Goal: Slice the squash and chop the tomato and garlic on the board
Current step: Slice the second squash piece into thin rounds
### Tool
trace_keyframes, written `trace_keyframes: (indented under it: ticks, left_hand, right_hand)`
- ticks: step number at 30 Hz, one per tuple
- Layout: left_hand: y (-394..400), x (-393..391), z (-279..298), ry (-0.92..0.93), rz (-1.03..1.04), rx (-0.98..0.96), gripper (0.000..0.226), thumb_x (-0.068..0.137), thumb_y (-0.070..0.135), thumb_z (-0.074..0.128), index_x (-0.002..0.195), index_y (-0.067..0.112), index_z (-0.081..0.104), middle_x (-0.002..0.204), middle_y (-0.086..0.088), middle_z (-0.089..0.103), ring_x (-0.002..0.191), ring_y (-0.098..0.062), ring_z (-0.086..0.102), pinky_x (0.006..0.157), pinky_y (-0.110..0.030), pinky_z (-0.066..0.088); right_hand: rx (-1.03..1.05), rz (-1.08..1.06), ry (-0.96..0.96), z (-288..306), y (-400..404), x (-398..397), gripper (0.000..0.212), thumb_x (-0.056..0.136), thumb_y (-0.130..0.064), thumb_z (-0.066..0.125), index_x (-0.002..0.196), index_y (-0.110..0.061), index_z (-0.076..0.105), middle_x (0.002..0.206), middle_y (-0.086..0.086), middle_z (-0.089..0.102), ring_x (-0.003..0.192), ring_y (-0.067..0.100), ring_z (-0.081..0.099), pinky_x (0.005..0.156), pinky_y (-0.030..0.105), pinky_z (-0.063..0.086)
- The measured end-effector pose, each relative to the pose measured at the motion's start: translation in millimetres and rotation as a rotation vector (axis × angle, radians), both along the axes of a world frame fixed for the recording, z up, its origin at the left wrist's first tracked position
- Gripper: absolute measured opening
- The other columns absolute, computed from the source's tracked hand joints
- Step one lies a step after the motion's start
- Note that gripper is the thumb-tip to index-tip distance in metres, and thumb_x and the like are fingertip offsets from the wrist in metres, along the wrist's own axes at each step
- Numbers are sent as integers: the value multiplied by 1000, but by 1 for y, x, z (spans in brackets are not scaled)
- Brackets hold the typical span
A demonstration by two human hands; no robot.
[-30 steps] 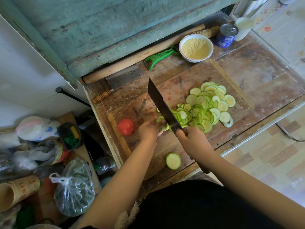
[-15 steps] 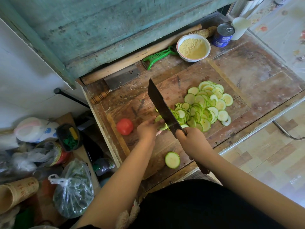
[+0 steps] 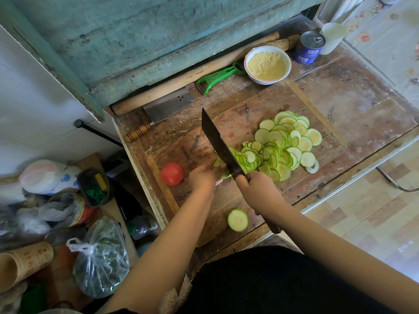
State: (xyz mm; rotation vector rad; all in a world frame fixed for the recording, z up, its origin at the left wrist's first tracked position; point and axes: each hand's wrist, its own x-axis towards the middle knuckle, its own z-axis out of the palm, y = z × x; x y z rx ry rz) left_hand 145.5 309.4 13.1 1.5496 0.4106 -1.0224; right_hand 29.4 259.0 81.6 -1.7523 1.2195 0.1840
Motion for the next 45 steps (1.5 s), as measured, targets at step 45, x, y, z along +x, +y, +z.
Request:
trace_keyframes:
  ticks: [45]
  left_hand:
    - [47,4,-22,-1063,-1026,294,58,78,26,73,128,7,48,130,-11,47,123,-29,38,99,-35,35]
  right_hand:
    - [-21,-39,-93,-18,14,-33,32,88,-25,48,63,-9,34,59,10,36,50,20,36,51,30,32]
